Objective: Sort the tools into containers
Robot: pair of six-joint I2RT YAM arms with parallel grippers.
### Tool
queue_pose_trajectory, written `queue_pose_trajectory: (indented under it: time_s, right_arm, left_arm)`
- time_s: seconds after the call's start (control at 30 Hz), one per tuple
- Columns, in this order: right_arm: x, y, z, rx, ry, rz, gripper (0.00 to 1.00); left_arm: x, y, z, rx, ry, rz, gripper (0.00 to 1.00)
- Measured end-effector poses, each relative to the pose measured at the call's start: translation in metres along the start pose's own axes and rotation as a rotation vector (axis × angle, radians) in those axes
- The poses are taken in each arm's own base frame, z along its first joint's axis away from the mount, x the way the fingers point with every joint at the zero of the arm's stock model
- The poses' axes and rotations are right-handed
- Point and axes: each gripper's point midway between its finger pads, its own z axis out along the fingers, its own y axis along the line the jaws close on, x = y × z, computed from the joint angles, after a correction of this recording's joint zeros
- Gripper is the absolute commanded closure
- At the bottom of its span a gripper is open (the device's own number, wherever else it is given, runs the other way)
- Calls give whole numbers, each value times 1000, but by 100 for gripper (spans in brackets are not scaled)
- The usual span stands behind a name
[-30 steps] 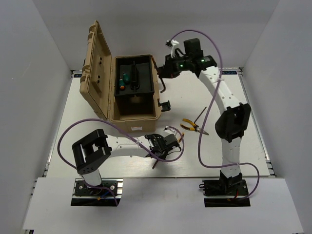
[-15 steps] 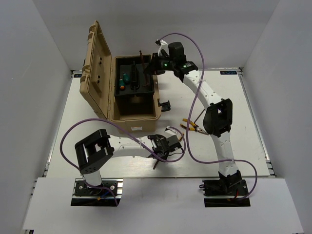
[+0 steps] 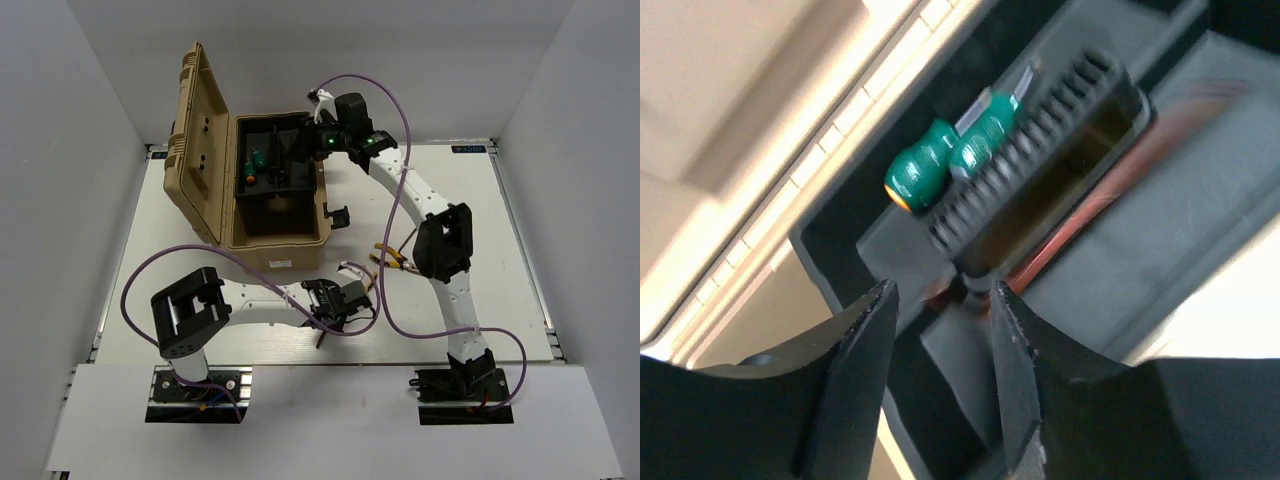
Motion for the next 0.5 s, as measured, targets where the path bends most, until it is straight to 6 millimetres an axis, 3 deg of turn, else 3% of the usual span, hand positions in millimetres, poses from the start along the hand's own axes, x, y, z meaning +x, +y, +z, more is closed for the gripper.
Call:
queue_pose_trajectory:
  time_s: [0.13,0.23,0.37,0.43,0.5]
  right_arm:
    - [10,-7,-18,32,48,0,50]
    - [1,-10,-52,105,50,-34,55]
    - [-29,-14,-127,283,-10,-116,61]
    - [-43,-22,-180,402,-66,-144,63]
    - [-44,-36,-226,504,-94,-135,63]
  left_arm:
    - [1,0,0,9,-11,-12,63]
    - [1,0,0,15,-19,-16,65]
    - [1,0,0,15,-35,-14,69]
    - [2,0,0,17,-43,-14,73]
    - [2,0,0,17,-49,-15,81]
